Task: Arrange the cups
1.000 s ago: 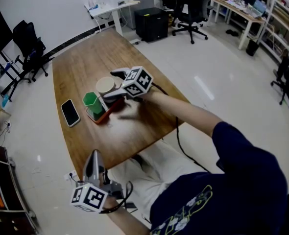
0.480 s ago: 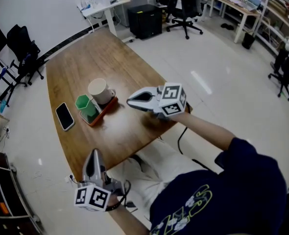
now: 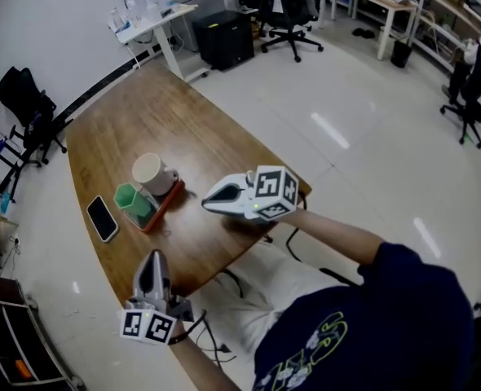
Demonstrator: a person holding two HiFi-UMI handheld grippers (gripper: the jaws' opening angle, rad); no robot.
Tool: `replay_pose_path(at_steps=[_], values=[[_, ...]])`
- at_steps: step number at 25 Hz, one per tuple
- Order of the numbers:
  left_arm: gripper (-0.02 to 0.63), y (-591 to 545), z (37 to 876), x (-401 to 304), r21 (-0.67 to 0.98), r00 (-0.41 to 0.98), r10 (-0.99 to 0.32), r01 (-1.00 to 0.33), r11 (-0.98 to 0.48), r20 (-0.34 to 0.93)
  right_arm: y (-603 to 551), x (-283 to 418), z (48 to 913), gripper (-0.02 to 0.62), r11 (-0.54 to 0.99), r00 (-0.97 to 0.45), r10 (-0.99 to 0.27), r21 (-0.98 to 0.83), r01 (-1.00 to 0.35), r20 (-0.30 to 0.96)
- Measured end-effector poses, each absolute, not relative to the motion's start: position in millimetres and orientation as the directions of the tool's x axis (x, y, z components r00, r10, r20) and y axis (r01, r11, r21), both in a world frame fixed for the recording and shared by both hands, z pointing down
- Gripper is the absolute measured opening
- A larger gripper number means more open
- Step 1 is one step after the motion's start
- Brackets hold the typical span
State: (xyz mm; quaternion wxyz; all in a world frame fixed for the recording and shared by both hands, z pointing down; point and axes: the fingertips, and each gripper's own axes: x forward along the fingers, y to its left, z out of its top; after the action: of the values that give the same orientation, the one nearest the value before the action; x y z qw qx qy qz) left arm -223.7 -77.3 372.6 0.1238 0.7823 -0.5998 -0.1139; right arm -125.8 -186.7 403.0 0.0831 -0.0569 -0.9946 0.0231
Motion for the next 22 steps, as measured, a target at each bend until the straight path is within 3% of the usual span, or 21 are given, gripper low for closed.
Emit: replay_pose_path(at_steps=[6, 12, 15, 22], values=[[0.005, -84, 385, -225, 0.308, 0.246, -0.969, -0.92, -0.241, -0.022, -183, -129, 411, -0.006, 0.99, -0.973, 0.136, -0.064, 0.126, 0.185], [0.005, -94, 404, -193, 0.097, 0.272, -0.953, -0.961, -0.26, 0.131, -183, -127, 410, -0.005, 0.989, -0.974, 0.14, -0.064, 0.13, 0.176], [0.005, -96, 404, -186, 0.025, 0.27, -0.953, -0.963, -0.269, 0.141, -184, -128, 410, -0.005, 0.989, -0.974, 0.142, -0.059, 0.133, 0.175], [0.005, -97, 406, -185, 0.043, 0.288, -0.945, -0.958, -0.285, 0.153, -185, -128, 412, -0.005, 0.989, -0.973, 0.14, -0.062, 0.131, 0.183]])
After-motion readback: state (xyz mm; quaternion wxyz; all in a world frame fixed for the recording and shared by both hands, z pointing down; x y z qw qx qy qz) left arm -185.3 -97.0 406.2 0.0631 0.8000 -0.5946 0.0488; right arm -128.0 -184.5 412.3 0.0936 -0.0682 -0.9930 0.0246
